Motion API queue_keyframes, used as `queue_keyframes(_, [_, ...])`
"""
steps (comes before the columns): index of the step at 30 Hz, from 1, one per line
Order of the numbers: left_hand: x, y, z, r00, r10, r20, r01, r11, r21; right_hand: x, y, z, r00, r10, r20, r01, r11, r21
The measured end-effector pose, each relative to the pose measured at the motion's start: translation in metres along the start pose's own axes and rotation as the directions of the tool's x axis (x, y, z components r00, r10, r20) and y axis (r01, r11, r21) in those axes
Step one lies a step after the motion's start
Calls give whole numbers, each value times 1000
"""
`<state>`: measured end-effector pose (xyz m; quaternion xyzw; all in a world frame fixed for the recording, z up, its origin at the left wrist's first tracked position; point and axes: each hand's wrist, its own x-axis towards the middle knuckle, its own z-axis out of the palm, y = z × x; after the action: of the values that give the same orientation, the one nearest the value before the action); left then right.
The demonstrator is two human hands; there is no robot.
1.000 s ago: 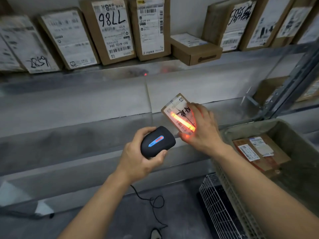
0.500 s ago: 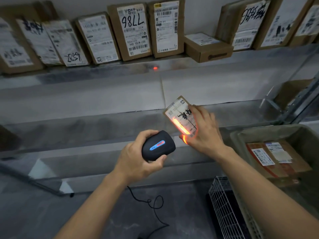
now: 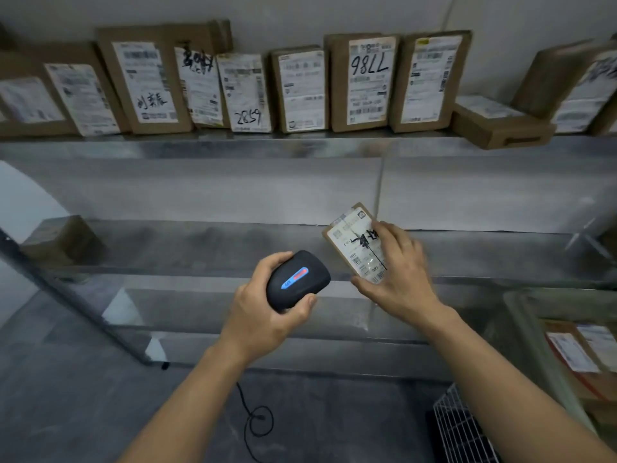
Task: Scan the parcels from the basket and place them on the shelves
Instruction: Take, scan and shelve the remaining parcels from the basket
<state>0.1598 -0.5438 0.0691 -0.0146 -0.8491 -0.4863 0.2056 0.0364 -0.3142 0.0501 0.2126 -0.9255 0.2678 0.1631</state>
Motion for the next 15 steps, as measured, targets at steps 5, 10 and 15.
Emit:
queue_keyframes(5, [-10, -33, -59, 986, -89, -140, 84, 996, -37, 17, -62, 44, 998, -53, 25, 50, 995, 86])
queue_keyframes(10, [-26, -72, -120, 951, -162, -263, 161, 987, -25, 36, -129, 96, 991, -119, 68, 107, 981, 163])
queue_keyframes(15, [-40, -109, -173, 917, -211, -338, 212, 977, -36, 47, -193, 142, 983, -160, 84, 138, 965, 224])
